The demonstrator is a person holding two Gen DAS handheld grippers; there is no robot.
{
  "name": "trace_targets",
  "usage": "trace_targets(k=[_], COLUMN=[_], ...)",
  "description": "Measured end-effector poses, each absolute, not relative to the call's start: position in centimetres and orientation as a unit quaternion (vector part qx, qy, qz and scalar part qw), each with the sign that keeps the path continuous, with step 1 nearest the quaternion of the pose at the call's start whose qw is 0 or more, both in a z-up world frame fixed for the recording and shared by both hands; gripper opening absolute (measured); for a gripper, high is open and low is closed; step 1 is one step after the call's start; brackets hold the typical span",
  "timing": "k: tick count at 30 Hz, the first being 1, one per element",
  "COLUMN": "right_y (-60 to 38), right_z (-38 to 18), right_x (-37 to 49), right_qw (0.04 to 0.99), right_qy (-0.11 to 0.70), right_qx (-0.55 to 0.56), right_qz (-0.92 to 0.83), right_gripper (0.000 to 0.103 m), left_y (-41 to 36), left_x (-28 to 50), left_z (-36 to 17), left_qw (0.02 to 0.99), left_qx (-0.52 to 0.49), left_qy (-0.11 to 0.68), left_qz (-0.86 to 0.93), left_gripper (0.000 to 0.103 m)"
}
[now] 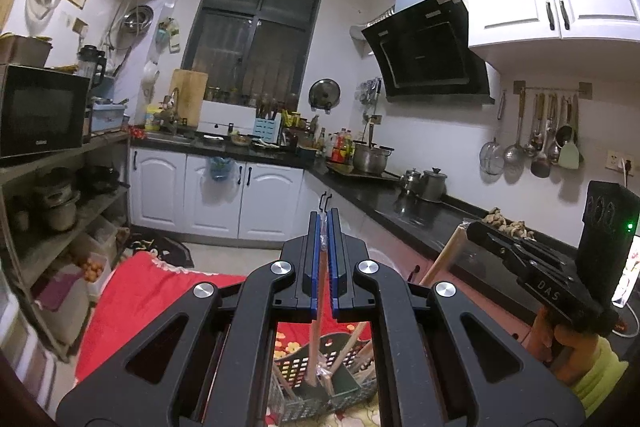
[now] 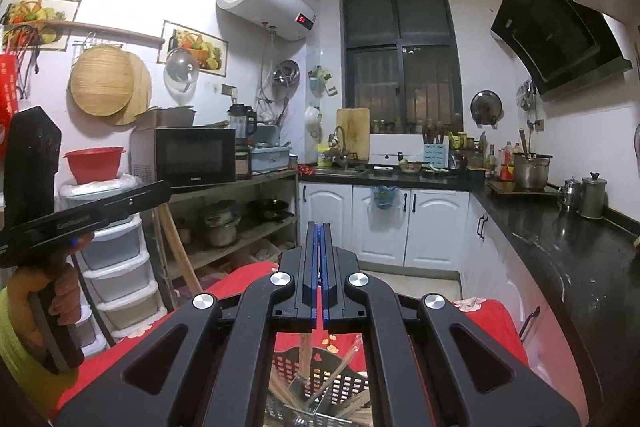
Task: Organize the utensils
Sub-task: 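Lower the held chopsticks with both grippers into the caddy compartments, then open both grippers to release the chopsticks into the caddy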
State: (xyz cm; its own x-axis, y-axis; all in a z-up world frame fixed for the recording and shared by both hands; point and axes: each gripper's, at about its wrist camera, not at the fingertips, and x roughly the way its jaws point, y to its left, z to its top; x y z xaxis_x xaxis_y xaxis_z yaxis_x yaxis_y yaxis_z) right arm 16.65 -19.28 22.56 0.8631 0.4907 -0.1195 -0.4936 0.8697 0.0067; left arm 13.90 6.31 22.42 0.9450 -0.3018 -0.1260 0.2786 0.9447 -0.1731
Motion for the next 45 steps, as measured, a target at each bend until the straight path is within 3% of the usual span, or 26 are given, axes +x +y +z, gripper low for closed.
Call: trace_targets(k=[36,37,39,41,42,43,45], right_y=[-16.4,-16.6,-17.1,-17.5,-17.6,-17.7,-18.0], right_z=[12.7,12.4,12.1,11.8,11.7,11.6,11.5], right_x=[19.9,19.9,19.8,19.3,19.2,18.9,18.5], right_qw=[0.959,0.959,0.959,0.960,0.960,0.961,0.963], right_qy=[0.156,0.160,0.166,0.166,0.166,0.166,0.163], right_qx=[-0.037,-0.034,-0.027,-0.020,-0.021,-0.025,-0.026], right_qz=[0.234,0.230,0.227,0.225,0.223,0.218,0.212], right_gripper=[0.003,0.004,0.021,0.031,0.031,0.031,0.041], left_y=[5.6,5.5,5.4,5.4,5.5,5.6,5.8], left_x=[19.7,19.7,19.5,19.1,18.9,18.6,18.3], left_z=[12.1,11.9,11.6,11.3,11.2,11.1,11.1], left_qw=[0.970,0.970,0.969,0.968,0.968,0.968,0.967], left_qx=[-0.100,-0.098,-0.095,-0.092,-0.092,-0.092,-0.089], left_qy=[0.173,0.177,0.183,0.190,0.191,0.194,0.201], left_qz=[-0.136,-0.137,-0.135,-0.134,-0.133,-0.133,-0.129], left_gripper=[0.002,0.002,0.002,0.003,0.009,0.024,0.044])
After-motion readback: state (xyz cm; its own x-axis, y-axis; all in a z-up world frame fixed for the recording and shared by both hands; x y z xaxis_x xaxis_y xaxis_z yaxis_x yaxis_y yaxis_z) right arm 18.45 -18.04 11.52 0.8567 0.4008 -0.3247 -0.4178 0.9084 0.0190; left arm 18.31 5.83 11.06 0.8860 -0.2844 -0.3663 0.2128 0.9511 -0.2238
